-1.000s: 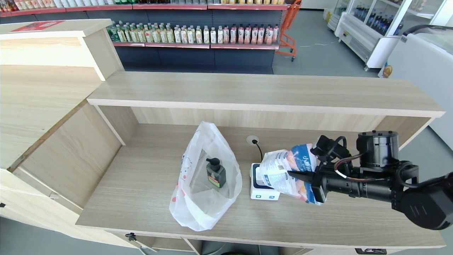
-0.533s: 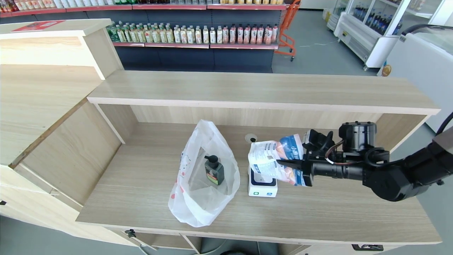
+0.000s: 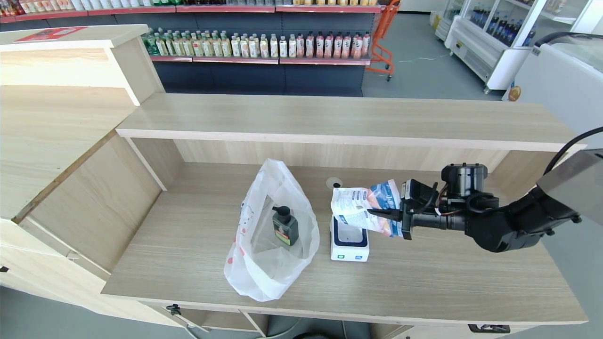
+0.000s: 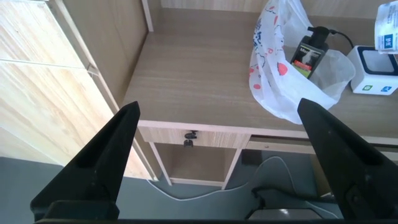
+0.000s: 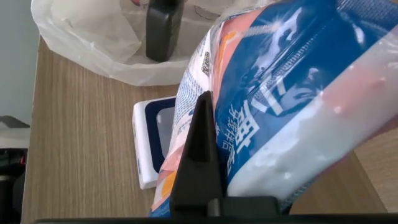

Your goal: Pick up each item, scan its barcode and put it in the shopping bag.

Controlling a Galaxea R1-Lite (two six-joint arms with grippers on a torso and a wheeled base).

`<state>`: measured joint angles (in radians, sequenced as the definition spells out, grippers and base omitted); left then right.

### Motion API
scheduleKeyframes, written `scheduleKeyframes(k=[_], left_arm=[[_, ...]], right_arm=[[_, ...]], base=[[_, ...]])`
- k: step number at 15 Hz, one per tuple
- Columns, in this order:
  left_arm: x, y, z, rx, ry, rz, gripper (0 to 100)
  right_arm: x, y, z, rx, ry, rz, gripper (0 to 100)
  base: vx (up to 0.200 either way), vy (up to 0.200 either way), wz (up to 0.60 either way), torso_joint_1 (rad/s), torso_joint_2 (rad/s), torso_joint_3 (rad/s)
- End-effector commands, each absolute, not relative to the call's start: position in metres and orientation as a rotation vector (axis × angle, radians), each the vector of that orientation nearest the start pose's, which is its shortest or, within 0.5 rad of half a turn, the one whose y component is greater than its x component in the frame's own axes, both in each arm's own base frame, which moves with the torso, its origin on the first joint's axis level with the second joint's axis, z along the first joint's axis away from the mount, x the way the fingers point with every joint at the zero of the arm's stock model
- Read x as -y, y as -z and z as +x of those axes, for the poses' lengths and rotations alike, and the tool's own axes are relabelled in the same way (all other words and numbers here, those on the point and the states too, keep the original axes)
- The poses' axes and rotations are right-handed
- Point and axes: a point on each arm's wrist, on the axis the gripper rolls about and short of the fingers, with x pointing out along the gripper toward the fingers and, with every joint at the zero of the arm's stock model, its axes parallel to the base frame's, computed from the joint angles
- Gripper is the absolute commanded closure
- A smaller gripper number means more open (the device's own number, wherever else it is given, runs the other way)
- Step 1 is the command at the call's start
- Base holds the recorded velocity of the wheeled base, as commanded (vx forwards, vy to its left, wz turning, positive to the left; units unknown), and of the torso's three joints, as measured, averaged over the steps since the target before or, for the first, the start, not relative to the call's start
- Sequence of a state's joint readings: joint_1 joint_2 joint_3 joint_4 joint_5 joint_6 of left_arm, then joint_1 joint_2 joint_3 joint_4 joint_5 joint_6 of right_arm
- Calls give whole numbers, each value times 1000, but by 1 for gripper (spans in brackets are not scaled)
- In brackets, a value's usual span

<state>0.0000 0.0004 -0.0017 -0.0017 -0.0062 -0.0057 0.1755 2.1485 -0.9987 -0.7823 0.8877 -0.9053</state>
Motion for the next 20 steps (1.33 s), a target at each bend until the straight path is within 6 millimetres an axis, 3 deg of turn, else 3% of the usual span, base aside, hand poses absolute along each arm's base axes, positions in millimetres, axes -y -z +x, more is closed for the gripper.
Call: scheduleKeyframes(k=[1,20], left_arm=[[0,-76,-23,3,6,-6,0],[0,-76,-23,3,6,-6,0]], right_arm=[[-86,-84,385,133,-1131,-677,100],[-73,-66,387,112,-1119,-721,100]], base=[[0,0,0,0,0,0],[0,0,0,0,0,0]])
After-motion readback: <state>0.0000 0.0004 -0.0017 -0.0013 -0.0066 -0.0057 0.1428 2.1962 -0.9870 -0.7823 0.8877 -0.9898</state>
